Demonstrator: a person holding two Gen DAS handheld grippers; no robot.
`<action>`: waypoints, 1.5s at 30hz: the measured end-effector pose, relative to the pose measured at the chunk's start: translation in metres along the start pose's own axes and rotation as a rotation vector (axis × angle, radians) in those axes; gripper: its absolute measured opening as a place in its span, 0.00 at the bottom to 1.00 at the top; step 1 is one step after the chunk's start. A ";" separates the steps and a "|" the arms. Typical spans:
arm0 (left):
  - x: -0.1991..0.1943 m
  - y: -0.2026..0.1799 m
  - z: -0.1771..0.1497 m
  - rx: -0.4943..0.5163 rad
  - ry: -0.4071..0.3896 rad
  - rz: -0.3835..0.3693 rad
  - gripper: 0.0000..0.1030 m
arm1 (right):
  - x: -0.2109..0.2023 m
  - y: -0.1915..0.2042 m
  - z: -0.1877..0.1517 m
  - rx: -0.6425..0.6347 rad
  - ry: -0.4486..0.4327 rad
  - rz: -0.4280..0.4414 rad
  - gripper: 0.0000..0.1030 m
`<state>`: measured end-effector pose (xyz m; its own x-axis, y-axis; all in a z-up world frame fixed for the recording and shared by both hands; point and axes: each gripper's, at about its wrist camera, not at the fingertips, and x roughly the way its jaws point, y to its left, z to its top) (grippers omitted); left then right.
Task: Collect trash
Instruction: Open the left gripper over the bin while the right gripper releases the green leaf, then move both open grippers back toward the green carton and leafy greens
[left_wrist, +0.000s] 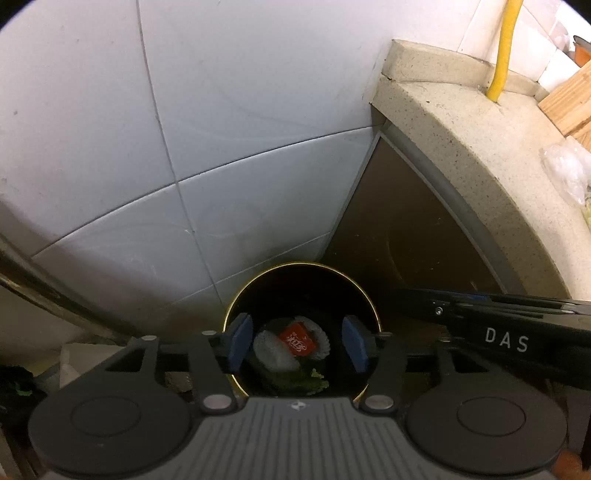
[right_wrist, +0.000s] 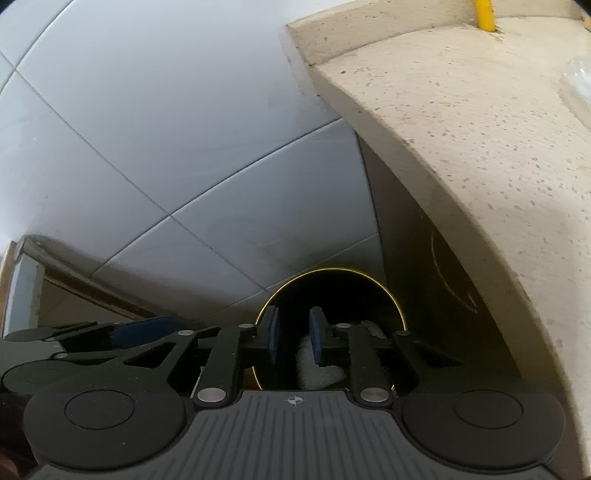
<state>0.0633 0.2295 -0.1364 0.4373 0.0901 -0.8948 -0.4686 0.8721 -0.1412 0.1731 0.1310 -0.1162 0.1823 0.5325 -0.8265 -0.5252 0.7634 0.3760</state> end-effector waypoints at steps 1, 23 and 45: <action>0.000 0.000 0.000 0.001 -0.001 0.001 0.49 | -0.001 0.000 0.000 0.004 -0.001 -0.003 0.28; -0.012 0.008 0.006 -0.041 -0.057 -0.027 0.61 | -0.045 0.011 -0.004 -0.041 -0.135 -0.018 0.65; -0.034 -0.006 -0.001 0.065 -0.193 -0.001 0.62 | -0.121 -0.015 -0.030 -0.026 -0.222 -0.019 0.70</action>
<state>0.0502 0.2205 -0.1056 0.5796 0.1744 -0.7960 -0.4202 0.9009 -0.1086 0.1344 0.0438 -0.0341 0.3693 0.5873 -0.7202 -0.5408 0.7660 0.3474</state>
